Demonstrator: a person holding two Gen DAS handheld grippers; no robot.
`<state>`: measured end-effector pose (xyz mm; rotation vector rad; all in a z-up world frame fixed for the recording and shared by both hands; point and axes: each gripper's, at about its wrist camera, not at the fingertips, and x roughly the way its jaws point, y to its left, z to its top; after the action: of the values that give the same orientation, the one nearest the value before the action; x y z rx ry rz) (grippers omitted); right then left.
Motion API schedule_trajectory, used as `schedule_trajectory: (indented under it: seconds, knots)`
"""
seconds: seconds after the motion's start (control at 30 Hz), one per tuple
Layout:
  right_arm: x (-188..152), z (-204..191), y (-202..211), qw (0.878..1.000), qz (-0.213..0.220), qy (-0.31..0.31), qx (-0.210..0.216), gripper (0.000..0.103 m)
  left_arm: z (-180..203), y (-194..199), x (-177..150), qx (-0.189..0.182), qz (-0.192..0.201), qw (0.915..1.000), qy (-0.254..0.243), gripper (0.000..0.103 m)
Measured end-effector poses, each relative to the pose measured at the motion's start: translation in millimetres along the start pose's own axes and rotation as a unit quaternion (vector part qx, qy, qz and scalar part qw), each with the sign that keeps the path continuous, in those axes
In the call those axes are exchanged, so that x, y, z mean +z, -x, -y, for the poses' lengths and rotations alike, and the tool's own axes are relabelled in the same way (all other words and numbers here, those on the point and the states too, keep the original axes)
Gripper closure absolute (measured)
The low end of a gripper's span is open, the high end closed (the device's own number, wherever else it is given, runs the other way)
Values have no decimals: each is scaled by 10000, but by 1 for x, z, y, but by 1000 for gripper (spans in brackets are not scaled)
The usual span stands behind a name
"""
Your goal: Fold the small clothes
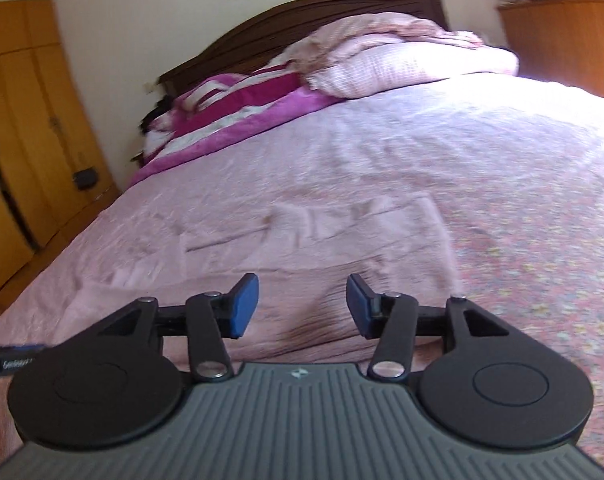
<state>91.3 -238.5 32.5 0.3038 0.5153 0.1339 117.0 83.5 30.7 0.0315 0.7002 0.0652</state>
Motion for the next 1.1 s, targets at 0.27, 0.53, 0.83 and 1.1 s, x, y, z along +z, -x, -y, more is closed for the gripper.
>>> schedule_trajectory:
  seconds: [0.27,0.53,0.83,1.1]
  knots:
    - [-6,-7,-11,9992,-160,92,-352,46,1,0,-2,40,22,10000,8,47]
    - [5,-33,-37,9972,-317,640,-236,35,4,-2,-4,114,69,9999,49,47]
    - [-7,5,-28,9889,-307,861,-1169,32,0,0,-4,39,72,9999,122,44]
    - [8,21,18,9949,-175,341,-932,27,-3,37,-8,-309,105,9995,-55,37]
